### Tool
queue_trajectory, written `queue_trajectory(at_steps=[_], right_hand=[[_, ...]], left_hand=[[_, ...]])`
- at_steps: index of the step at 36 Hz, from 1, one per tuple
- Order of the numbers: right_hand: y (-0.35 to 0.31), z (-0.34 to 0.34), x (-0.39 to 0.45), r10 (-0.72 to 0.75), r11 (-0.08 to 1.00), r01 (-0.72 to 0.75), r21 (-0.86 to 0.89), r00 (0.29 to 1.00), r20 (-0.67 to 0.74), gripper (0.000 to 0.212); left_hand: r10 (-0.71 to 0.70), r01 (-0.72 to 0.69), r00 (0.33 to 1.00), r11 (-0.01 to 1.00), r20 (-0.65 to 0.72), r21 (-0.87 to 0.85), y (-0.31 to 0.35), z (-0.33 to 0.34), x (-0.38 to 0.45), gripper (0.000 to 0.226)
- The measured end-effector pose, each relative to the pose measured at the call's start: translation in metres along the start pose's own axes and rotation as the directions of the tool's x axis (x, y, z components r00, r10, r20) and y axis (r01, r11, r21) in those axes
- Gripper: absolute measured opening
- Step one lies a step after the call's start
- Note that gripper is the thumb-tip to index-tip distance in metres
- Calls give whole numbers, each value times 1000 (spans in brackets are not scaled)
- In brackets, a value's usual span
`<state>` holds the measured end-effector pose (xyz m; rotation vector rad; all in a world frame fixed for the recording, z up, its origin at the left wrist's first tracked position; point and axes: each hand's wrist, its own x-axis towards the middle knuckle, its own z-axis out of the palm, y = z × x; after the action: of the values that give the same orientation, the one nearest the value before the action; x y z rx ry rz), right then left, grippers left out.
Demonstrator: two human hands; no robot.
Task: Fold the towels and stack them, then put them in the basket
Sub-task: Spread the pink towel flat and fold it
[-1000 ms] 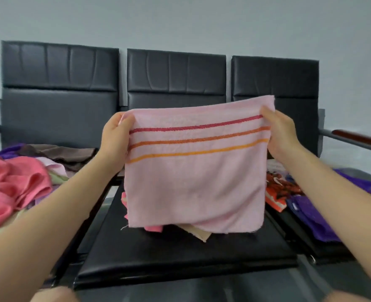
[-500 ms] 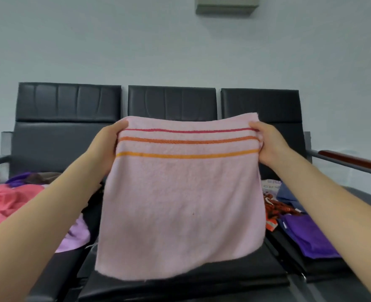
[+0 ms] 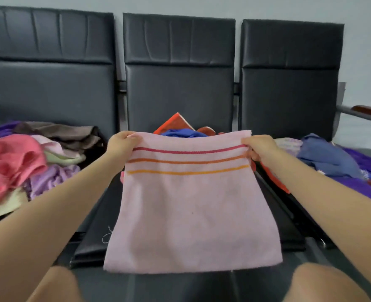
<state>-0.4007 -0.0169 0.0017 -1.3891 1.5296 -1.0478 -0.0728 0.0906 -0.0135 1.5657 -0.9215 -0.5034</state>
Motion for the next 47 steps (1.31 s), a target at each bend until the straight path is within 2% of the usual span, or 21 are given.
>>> queue_trajectory(at_steps=[3, 6, 9, 12, 14, 15, 17, 19, 21, 24, 26, 29, 32, 35, 37, 40, 43, 47], right_hand=[[8, 15, 18, 66, 997, -66, 34, 998, -3, 9], [15, 27, 32, 80, 996, -81, -35, 997, -22, 21], [16, 37, 44, 0, 998, -3, -59, 999, -50, 17], [13, 45, 55, -83, 995, 88, 43, 992, -100, 23], [12, 54, 62, -117, 989, 127, 80, 986, -119, 16], [12, 59, 64, -126, 985, 136, 103, 987, -96, 10], [16, 70, 67, -103, 985, 104, 137, 995, -15, 33], [23, 77, 62, -114, 993, 114, 37, 993, -12, 39], [31, 77, 53, -194, 975, 189, -118, 981, -28, 24], [38, 67, 34, -282, 928, 278, -248, 959, 19, 4], [39, 54, 17, -297, 906, 304, -294, 952, 71, 8], [38, 37, -14, -313, 903, 328, -279, 945, 96, 12], [46, 22, -49, -320, 927, 339, -158, 938, 136, 11], [58, 11, -80, -339, 895, 403, -189, 892, 299, 15], [62, 6, -98, -362, 844, 483, -231, 833, 419, 11], [68, 5, -119, -340, 791, 545, -277, 769, 541, 4], [78, 5, -132, -270, 719, 601, -349, 704, 656, 1], [89, 3, -141, -240, 537, 736, -414, 603, 761, 14]], left_hand=[[-56, 52, 997, 996, -58, -68, -15, 7, 10, 18], [-74, 63, 993, 993, -97, -104, -28, 15, 20, 20], [-62, 48, 991, 993, -118, -111, -36, 22, 34, 15], [-26, 11, 987, 996, -161, -93, -33, 28, 49, 15], [-19, 1, 977, 997, -213, -81, -29, 31, 60, 21], [-20, 5, 972, 998, -236, -65, -28, 31, 63, 28], [-5, 26, 968, 996, -249, 80, -30, 33, 65, 44], [-9, 65, 974, 969, -228, 240, -34, 36, 58, 52], [5, 50, 984, 953, -179, 300, -38, 41, 43, 54], [107, -77, 992, 933, -67, 351, -39, 44, 16, 52], [171, -157, 985, 913, -4, 376, -35, 42, -3, 46], [240, -245, 969, 871, 66, 427, -26, 41, -29, 41], [319, -332, 941, 825, 108, 457, -12, 41, -56, 33], [387, -458, 889, 773, 246, 439, -2, 39, -87, 18], [373, -519, 843, 752, 388, 406, -3, 36, -111, 7], [334, -590, 771, 695, 543, 411, -19, 32, -142, 6], [254, -611, 724, 669, 642, 424, -30, 32, -156, 14], [154, -632, 667, 635, 729, 444, -34, 34, -161, 12]])
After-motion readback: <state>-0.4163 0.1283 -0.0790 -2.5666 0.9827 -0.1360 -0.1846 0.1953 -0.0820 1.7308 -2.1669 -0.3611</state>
